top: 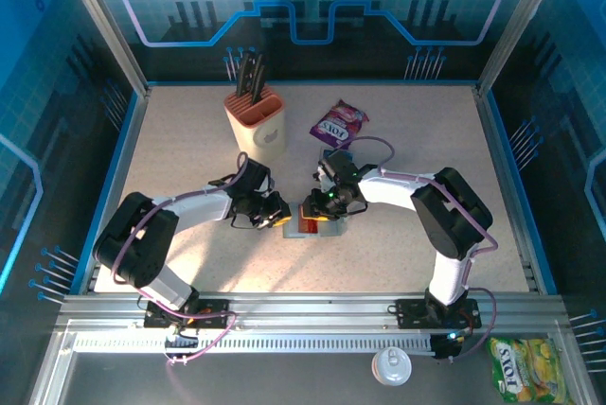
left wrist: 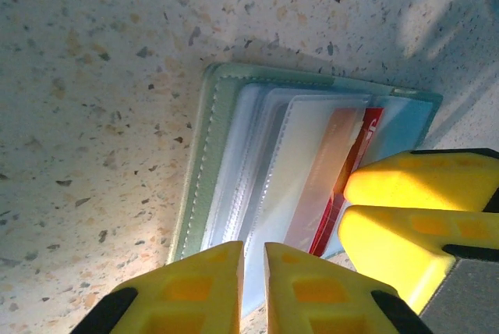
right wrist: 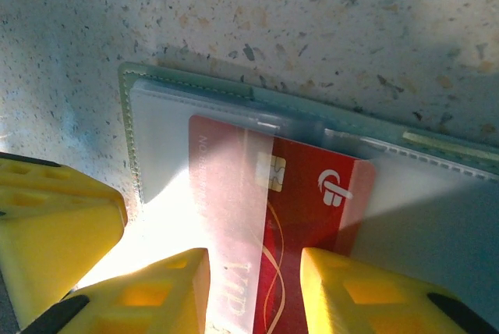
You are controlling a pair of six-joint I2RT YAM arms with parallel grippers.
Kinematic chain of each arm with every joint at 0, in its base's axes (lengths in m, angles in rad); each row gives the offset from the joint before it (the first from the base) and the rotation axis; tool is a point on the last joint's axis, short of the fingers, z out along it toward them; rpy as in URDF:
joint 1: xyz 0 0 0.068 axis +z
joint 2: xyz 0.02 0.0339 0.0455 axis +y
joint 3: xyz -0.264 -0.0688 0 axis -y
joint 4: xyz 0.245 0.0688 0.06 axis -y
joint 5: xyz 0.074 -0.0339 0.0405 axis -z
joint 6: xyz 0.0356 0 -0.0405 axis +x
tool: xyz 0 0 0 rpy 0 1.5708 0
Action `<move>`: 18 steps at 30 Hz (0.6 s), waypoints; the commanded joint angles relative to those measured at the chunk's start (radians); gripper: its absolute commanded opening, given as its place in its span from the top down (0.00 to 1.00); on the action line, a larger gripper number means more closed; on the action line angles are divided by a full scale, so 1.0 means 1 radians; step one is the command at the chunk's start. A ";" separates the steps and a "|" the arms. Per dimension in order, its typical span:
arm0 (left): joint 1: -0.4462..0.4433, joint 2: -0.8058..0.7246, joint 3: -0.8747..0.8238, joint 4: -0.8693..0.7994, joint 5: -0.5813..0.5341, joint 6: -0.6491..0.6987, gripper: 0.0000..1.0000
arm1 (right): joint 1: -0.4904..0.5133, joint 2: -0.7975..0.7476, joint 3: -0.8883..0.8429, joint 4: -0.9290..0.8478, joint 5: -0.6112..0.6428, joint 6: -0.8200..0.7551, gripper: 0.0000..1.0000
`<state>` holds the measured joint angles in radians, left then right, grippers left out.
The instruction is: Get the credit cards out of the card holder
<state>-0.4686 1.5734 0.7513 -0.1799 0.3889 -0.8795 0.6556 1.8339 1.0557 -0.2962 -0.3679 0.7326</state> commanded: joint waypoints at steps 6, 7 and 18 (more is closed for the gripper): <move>-0.020 -0.014 0.037 -0.025 0.002 0.022 0.84 | 0.021 0.025 0.019 0.000 -0.018 0.005 0.63; -0.025 -0.013 0.042 -0.025 0.004 0.022 0.84 | 0.021 0.025 0.021 -0.001 -0.019 0.005 0.63; -0.049 0.014 0.066 -0.033 -0.007 0.025 0.86 | 0.022 0.030 0.033 -0.001 -0.026 0.002 0.63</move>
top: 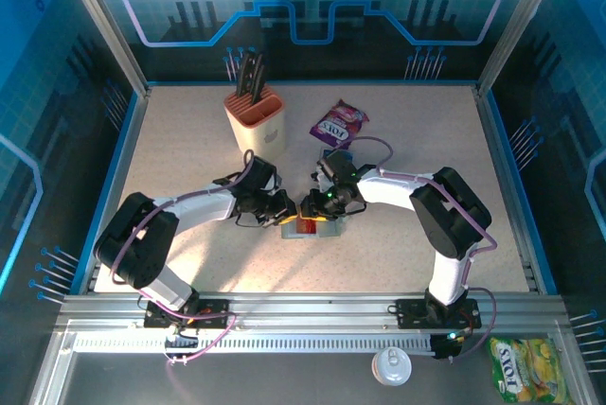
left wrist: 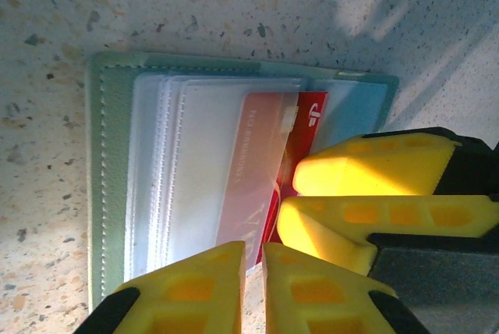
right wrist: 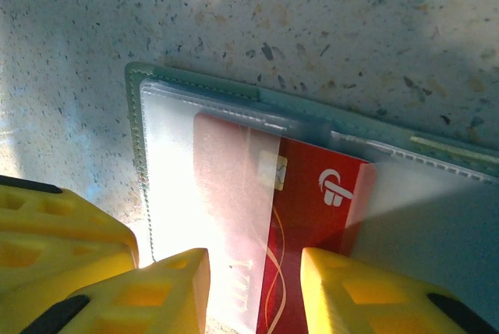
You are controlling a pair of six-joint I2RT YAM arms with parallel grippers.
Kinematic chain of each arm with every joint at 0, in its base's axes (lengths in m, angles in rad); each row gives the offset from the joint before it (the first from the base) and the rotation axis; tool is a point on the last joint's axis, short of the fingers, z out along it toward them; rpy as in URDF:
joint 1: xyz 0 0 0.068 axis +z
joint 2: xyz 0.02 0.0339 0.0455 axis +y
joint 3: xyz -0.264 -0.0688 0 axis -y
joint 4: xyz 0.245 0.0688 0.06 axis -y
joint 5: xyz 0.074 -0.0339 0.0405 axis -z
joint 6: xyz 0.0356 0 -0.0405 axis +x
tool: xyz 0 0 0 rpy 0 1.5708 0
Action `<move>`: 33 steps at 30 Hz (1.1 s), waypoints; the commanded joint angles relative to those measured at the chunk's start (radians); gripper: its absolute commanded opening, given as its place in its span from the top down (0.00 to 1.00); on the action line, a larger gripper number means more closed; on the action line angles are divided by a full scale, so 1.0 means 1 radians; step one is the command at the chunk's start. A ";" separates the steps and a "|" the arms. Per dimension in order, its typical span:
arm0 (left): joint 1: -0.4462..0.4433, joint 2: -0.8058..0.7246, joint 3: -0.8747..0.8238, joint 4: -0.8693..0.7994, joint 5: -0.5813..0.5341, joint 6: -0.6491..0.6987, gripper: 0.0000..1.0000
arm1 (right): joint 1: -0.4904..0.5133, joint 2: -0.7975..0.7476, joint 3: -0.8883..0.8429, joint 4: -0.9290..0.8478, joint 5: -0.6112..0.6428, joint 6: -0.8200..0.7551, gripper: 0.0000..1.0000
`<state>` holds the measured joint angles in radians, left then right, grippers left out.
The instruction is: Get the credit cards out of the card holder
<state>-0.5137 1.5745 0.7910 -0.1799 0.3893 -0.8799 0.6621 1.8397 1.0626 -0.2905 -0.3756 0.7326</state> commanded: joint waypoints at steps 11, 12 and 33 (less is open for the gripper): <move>-0.006 0.042 0.020 -0.030 -0.018 0.036 0.87 | 0.019 0.023 0.025 -0.009 -0.028 0.003 0.63; -0.005 0.041 0.020 -0.030 -0.020 0.036 0.87 | 0.018 0.022 0.024 -0.006 -0.028 0.004 0.63; -0.006 0.057 -0.007 -0.009 -0.014 0.033 0.90 | 0.010 -0.058 -0.023 0.028 -0.003 0.034 0.63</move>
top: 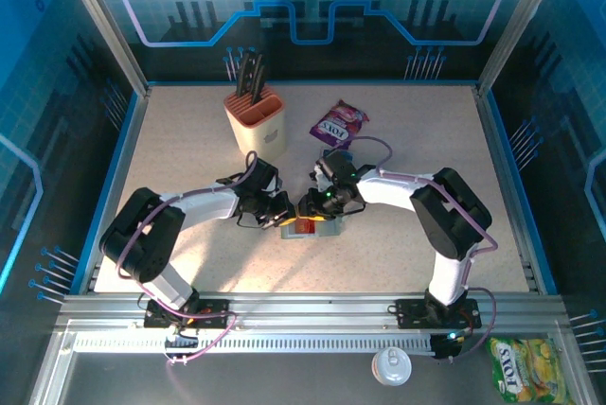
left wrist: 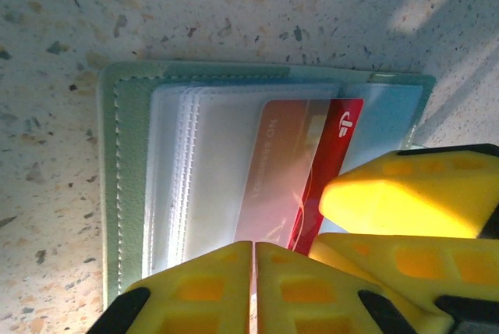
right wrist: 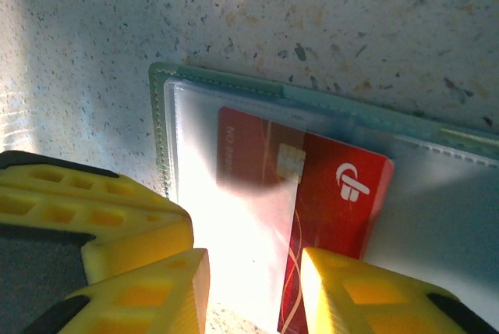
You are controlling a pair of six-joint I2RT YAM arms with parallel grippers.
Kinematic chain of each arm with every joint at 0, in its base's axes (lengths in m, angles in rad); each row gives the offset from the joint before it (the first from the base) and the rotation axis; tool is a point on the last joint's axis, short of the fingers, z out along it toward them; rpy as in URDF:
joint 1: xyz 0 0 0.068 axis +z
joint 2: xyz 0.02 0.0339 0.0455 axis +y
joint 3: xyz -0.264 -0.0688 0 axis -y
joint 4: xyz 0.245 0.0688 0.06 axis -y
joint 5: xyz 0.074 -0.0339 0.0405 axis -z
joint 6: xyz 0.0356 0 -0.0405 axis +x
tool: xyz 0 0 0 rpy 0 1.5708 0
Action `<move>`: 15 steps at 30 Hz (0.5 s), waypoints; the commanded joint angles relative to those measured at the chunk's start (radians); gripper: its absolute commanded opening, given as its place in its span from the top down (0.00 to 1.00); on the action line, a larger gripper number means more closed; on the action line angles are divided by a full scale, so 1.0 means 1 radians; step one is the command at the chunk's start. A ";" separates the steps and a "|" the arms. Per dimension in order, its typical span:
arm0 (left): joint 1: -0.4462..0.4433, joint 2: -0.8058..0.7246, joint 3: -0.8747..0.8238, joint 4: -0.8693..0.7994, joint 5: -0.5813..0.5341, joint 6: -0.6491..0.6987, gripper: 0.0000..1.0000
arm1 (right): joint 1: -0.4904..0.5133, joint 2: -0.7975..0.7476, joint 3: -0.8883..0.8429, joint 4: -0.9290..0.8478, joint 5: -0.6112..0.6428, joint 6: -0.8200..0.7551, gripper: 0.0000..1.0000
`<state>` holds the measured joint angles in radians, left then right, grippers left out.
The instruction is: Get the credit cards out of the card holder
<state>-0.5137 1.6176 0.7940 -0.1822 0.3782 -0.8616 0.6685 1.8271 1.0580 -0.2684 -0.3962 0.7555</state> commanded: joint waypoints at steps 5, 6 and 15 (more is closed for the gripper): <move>-0.009 0.026 -0.010 0.008 0.007 0.010 0.90 | -0.012 -0.052 -0.038 0.007 0.023 0.011 0.63; -0.009 0.028 -0.012 0.010 0.010 0.011 0.90 | -0.013 -0.053 -0.041 0.008 0.025 0.010 0.63; -0.010 0.041 -0.024 -0.014 -0.009 0.016 0.90 | -0.029 -0.051 -0.059 0.003 0.036 0.006 0.63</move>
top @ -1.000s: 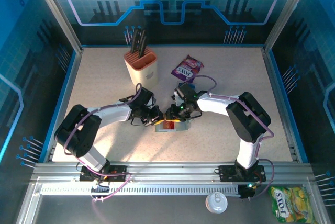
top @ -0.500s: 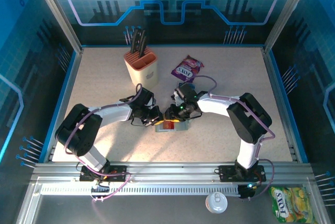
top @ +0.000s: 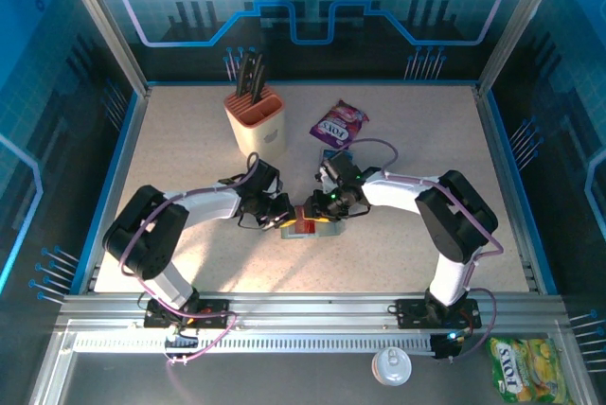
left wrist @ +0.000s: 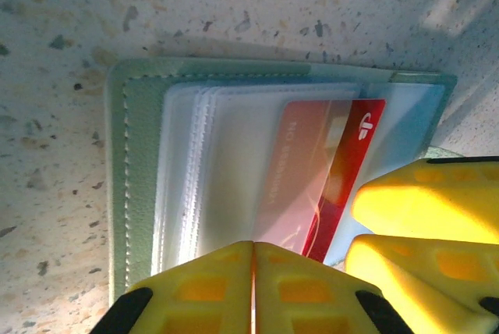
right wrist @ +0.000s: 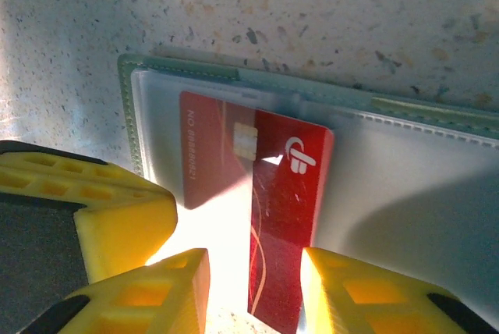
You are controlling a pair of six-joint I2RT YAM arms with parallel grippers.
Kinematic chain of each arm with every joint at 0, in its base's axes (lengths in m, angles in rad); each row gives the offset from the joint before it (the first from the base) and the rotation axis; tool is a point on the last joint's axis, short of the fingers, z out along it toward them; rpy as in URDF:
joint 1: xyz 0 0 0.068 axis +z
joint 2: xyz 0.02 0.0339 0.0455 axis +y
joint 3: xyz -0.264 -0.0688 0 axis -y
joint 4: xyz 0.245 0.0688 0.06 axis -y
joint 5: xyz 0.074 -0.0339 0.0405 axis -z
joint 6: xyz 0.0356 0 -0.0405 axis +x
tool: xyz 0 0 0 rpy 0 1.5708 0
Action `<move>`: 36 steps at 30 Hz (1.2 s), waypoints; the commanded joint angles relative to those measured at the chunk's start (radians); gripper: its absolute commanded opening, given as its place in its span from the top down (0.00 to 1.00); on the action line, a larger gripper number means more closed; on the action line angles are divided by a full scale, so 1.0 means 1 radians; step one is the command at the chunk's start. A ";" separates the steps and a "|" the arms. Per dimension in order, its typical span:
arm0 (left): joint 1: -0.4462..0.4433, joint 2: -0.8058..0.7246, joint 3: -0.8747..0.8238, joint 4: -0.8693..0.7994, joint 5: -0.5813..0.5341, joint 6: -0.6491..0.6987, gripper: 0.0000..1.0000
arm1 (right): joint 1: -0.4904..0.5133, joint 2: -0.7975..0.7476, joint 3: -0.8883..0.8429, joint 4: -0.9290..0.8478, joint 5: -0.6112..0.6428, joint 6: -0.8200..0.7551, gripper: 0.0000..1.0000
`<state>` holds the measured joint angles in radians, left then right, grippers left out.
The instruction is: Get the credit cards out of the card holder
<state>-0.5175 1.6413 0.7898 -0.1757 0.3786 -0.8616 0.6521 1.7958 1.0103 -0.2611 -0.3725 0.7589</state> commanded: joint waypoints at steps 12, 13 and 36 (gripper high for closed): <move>-0.005 0.034 -0.024 -0.040 -0.020 0.022 0.92 | -0.020 0.016 -0.005 0.009 -0.027 0.004 0.63; -0.006 0.037 -0.024 -0.041 -0.017 0.022 0.92 | -0.021 0.018 -0.004 0.007 -0.028 0.003 0.63; -0.005 0.051 -0.008 -0.048 -0.020 0.021 0.94 | -0.022 0.005 -0.008 0.061 -0.085 0.032 0.66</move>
<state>-0.5175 1.6508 0.7837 -0.1719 0.3824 -0.8577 0.6399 1.8225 1.0092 -0.2237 -0.4278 0.7731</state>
